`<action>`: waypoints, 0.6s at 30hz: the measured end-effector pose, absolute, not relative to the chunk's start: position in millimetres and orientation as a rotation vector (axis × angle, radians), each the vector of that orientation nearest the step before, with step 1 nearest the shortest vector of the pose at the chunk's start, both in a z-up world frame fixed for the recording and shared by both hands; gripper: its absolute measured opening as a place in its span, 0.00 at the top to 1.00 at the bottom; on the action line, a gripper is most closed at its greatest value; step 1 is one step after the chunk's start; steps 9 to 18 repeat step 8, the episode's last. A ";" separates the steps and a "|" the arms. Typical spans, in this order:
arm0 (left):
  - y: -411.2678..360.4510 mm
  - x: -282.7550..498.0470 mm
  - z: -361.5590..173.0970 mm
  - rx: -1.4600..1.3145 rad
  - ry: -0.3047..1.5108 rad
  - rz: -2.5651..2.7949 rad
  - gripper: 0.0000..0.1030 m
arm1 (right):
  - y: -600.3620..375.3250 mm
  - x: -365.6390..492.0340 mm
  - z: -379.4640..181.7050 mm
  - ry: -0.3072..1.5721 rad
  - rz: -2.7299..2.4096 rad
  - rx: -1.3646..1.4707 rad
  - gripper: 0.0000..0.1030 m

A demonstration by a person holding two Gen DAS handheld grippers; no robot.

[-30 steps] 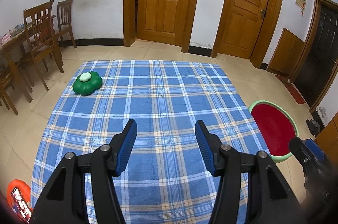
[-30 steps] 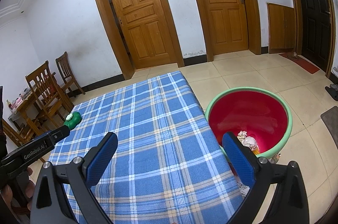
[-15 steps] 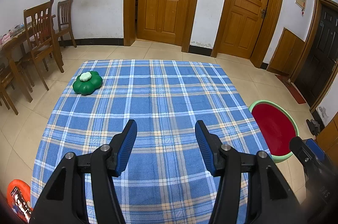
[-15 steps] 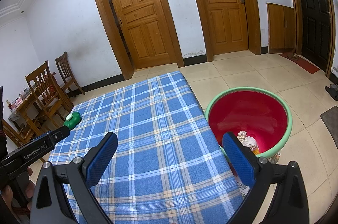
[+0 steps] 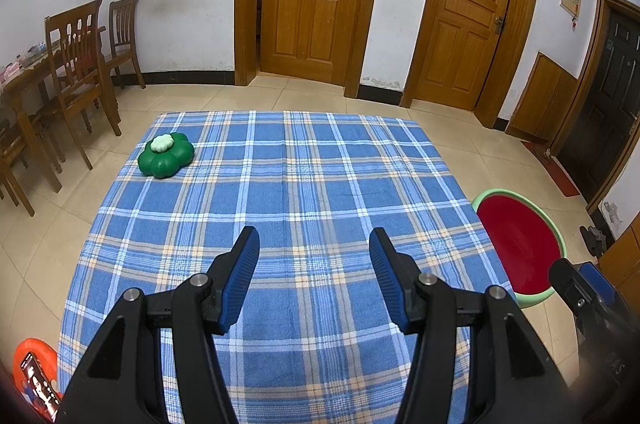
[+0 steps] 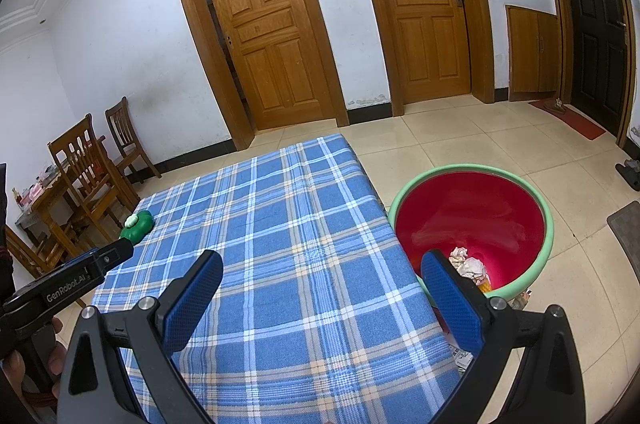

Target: Collect trash

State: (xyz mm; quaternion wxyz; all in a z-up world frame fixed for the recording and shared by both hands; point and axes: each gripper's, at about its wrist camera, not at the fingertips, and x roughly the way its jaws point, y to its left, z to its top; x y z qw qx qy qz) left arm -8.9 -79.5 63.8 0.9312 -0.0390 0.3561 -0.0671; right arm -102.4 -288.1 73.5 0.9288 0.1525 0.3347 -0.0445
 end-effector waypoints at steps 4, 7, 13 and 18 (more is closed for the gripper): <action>-79.7 -8.8 63.7 -0.079 0.729 -0.138 0.45 | -286.2 -103.7 74.5 0.687 -0.093 0.312 0.02; -79.4 -9.3 61.8 -0.081 0.732 -0.138 0.45 | -285.6 -103.9 74.7 0.688 -0.094 0.311 0.02; -79.5 -9.6 60.7 -0.081 0.733 -0.137 0.45 | -285.4 -104.1 74.7 0.690 -0.094 0.312 0.01; -79.5 -9.6 60.7 -0.081 0.733 -0.137 0.45 | -285.4 -104.1 74.7 0.690 -0.094 0.312 0.01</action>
